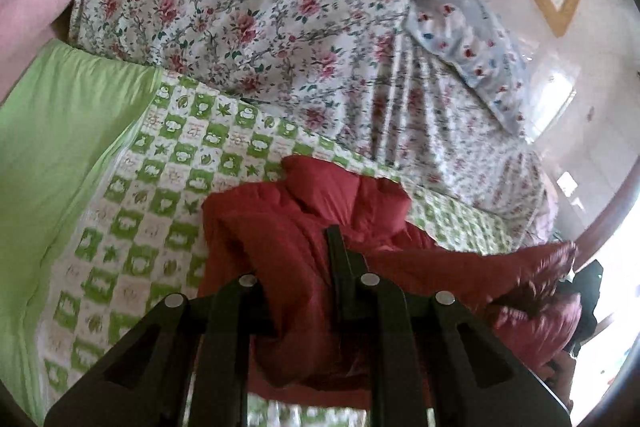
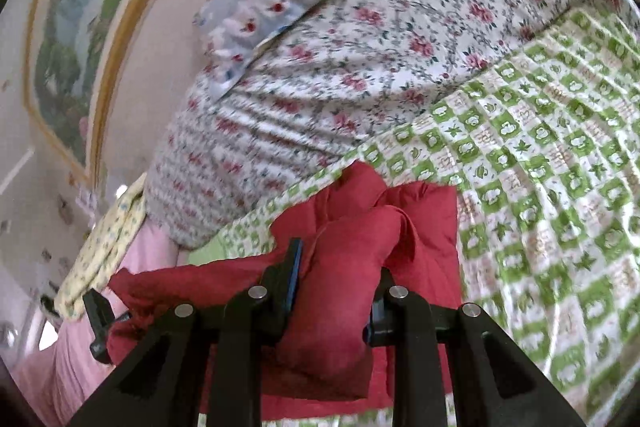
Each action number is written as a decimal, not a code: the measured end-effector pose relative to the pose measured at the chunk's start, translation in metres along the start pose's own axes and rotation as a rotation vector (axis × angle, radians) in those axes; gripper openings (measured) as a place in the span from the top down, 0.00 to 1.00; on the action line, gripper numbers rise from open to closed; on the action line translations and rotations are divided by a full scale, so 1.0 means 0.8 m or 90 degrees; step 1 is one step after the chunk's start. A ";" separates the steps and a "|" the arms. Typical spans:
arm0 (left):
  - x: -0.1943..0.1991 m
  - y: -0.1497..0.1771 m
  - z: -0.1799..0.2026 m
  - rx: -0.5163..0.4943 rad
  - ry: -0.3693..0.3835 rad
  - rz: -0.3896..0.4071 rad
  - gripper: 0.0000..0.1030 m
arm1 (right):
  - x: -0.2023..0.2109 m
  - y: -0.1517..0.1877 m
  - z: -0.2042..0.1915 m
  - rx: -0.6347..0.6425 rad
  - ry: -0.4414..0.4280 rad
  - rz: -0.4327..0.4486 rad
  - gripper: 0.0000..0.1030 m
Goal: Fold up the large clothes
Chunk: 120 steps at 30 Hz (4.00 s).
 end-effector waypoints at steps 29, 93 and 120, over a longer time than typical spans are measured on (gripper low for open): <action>-0.189 -0.038 -0.048 0.029 -0.071 -0.075 0.76 | -0.214 -0.027 0.145 -0.150 0.098 0.020 0.71; -0.186 0.018 -0.042 -0.018 -0.136 -0.084 0.95 | -0.288 0.001 0.050 0.156 0.209 -0.142 0.26; -0.116 0.045 -0.095 0.050 -0.094 -0.056 0.38 | -0.151 0.016 0.057 0.138 0.212 -0.088 0.23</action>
Point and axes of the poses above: each gripper's, at about its wrist camera, not at the fingertips, and x roughly against the way its jaws point, z to its right, y to its underside, the point moved 2 cm from there along -x, roughly the way its jaws point
